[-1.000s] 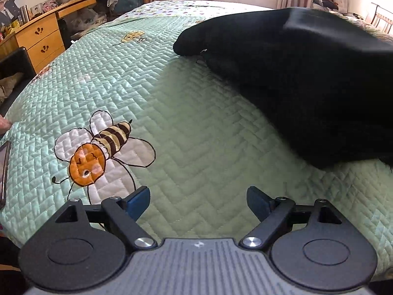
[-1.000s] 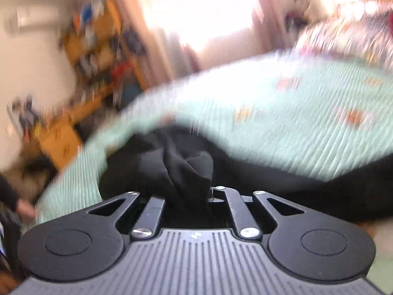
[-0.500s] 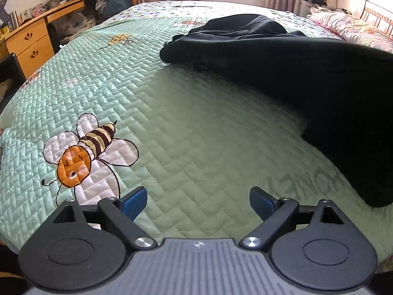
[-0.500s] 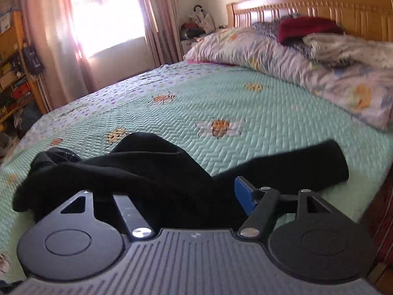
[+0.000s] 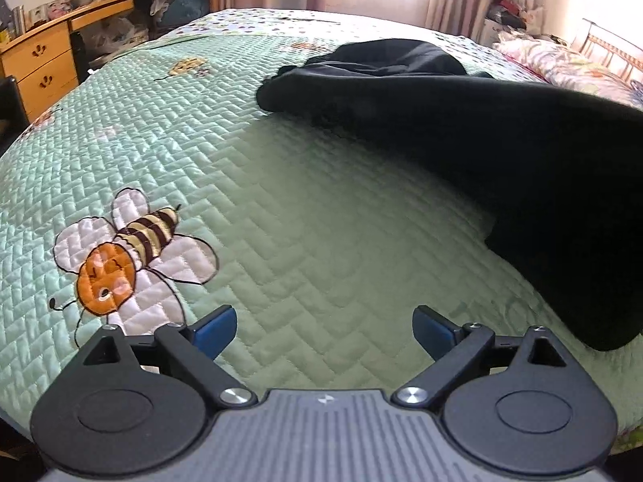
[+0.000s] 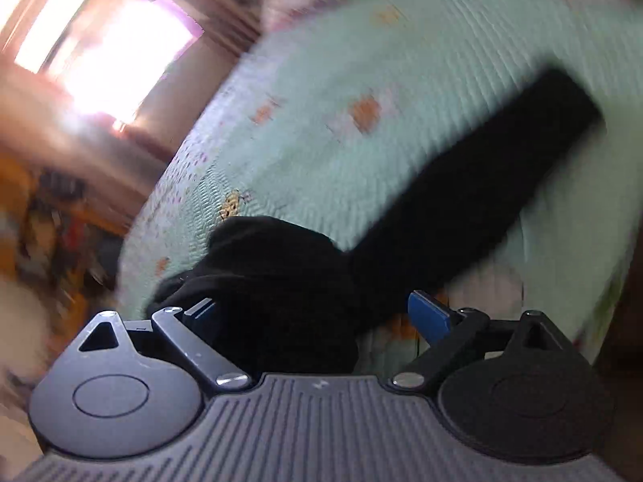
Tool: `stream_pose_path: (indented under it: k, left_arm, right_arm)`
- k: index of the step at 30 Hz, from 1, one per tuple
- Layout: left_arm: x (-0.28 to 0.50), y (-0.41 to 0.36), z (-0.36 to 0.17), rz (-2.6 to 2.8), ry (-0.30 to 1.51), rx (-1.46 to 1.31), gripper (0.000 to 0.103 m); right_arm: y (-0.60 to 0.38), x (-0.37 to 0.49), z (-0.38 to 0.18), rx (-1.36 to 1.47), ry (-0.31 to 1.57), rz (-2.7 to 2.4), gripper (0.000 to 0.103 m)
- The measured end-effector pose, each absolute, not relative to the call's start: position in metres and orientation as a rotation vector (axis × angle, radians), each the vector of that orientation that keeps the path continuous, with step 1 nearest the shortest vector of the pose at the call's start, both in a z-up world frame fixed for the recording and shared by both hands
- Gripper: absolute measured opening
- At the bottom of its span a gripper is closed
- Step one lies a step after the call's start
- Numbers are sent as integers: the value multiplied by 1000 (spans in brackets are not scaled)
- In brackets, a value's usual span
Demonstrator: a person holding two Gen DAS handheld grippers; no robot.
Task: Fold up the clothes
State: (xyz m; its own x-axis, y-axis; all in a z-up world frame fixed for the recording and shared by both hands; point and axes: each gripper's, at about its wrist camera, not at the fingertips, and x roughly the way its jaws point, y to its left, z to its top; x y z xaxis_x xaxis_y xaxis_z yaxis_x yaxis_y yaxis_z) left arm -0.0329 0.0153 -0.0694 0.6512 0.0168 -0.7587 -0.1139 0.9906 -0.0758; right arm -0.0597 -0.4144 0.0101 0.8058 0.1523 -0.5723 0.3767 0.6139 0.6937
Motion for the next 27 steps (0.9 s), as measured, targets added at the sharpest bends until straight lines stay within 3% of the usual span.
stream_pose_path:
  k: [7,13,20,27]
  left_arm:
    - [-26,28,-74,93,863,-172,96]
    - [-28,21,-74,72,863,-152,96]
    - [-35,21,-65,92,834,-121,96]
    - [-30,32,-57,136,811,-139,98]
  right_arm:
    - [-454,-95,7,1264,588,-135,94]
    - [-393,-67,51,836,524,-84,94]
    - [-248,7,16,544,710,240,96]
    - [-193,23,19,383,677,408,95]
